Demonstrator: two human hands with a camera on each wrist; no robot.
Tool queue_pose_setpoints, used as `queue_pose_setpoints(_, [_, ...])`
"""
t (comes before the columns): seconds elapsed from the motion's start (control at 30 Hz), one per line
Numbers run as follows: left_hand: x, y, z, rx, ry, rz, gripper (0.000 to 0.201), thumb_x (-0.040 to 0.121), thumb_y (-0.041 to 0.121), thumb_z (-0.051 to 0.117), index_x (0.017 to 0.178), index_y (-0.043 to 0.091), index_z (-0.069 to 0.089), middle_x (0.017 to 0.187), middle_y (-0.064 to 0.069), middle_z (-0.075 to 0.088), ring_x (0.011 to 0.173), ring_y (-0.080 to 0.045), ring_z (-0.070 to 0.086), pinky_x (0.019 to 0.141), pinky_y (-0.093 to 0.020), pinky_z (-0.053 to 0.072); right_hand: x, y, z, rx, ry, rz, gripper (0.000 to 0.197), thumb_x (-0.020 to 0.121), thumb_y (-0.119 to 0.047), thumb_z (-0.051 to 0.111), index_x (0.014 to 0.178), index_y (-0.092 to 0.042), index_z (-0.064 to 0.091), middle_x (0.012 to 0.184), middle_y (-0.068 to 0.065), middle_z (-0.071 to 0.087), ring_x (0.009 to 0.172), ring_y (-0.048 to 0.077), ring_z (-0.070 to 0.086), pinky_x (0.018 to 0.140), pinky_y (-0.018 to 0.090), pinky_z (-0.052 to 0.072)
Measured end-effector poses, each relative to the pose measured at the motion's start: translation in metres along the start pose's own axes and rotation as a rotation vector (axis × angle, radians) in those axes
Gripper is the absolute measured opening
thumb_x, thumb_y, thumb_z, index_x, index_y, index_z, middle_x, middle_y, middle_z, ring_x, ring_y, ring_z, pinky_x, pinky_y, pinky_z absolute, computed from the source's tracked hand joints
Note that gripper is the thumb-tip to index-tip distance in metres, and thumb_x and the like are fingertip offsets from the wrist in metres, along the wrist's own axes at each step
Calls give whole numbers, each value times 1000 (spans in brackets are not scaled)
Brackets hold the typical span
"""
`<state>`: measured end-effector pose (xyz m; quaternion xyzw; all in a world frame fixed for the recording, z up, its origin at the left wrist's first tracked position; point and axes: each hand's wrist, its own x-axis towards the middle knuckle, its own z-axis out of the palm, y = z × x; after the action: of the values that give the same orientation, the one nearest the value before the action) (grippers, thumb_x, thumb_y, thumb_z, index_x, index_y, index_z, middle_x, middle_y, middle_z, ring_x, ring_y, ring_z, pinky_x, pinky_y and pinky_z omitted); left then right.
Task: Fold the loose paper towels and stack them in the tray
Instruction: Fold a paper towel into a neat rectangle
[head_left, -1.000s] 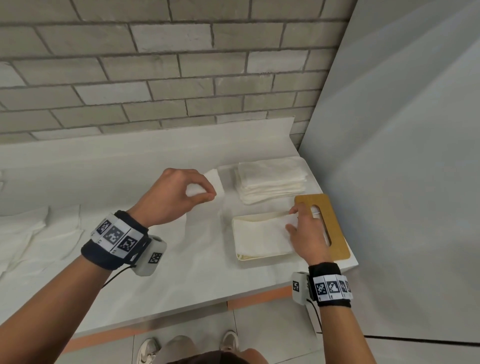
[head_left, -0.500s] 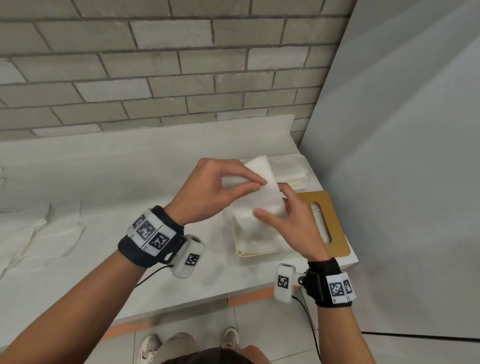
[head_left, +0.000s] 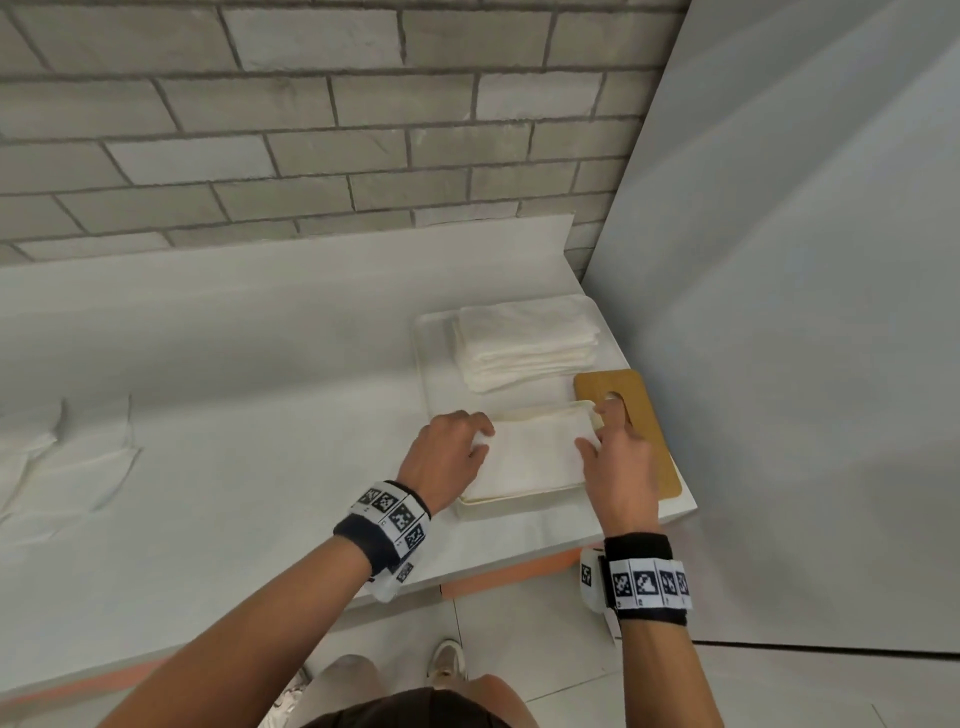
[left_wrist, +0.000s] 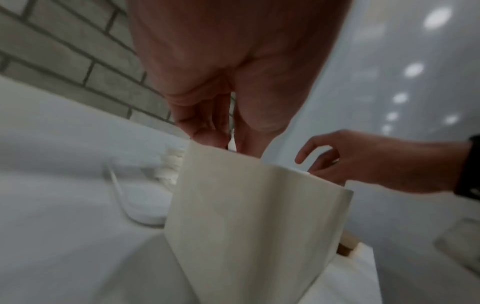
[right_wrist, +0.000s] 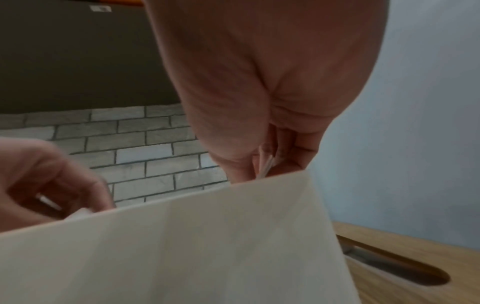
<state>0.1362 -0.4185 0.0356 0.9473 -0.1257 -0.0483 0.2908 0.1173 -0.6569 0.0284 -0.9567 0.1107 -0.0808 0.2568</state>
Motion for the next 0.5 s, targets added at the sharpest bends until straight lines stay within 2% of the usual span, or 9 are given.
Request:
queue_pose_setpoints(0.07, [1, 0, -1, 132, 69, 70, 29, 93, 16, 75, 122, 15, 71, 115, -7, 57, 102, -28, 60, 79, -34, 55, -3, -3, -2, -29, 98, -49, 47, 100, -14, 74, 141, -14, 52, 119, 18, 66, 94, 38, 70, 73, 45, 61])
queue_pose_setpoints(0.13, [3, 6, -7, 224, 112, 203, 26, 89, 14, 79, 114, 12, 73, 111, -7, 51, 99, -27, 55, 70, -29, 50, -3, -10, -3, 2, 102, -113, 32, 100, -21, 75, 128, -19, 60, 122, 11, 62, 95, 32, 67, 75, 40, 59])
queue_pose_setpoints(0.2, [9, 16, -9, 267, -55, 290, 17, 96, 17, 73, 112, 14, 71, 114, -5, 53, 101, -25, 55, 71, -32, 49, 1, -17, 2, 5, -108, -127, 28, 97, -35, 78, 118, -24, 64, 119, 6, 61, 98, 24, 65, 80, 33, 53])
queue_pose_setpoints(0.27, [18, 24, -9, 401, -346, 309, 11, 98, 16, 69, 109, 14, 69, 119, -6, 54, 106, -28, 58, 78, -40, 52, 7, -20, 10, -105, -382, -61, 42, 90, -47, 82, 122, -28, 61, 126, 5, 55, 113, 25, 59, 95, 37, 52])
queue_pose_setpoints(0.33, [28, 29, -16, 538, -531, 275, 11, 96, 5, 64, 106, 9, 67, 120, -10, 54, 106, -34, 60, 76, -41, 50, 12, -24, 13, -150, -487, 9, 53, 86, -45, 87, 126, -28, 57, 132, 6, 46, 124, 29, 51, 105, 43, 51])
queue_pose_setpoints(0.43, [41, 29, -15, 538, -566, 203, 19, 97, -2, 55, 113, 2, 64, 122, -13, 52, 105, -35, 60, 73, -38, 39, 21, -24, 15, -155, -519, 74, 61, 86, -36, 90, 132, -23, 52, 136, 9, 41, 127, 30, 51, 104, 41, 52])
queue_pose_setpoints(0.5, [44, 28, -2, 588, -533, 215, 19, 100, 7, 54, 117, 4, 62, 120, -13, 57, 106, -37, 62, 74, -37, 40, 24, -23, 17, -206, -547, 100, 75, 84, -38, 91, 141, -21, 46, 142, 14, 39, 132, 34, 51, 108, 42, 51])
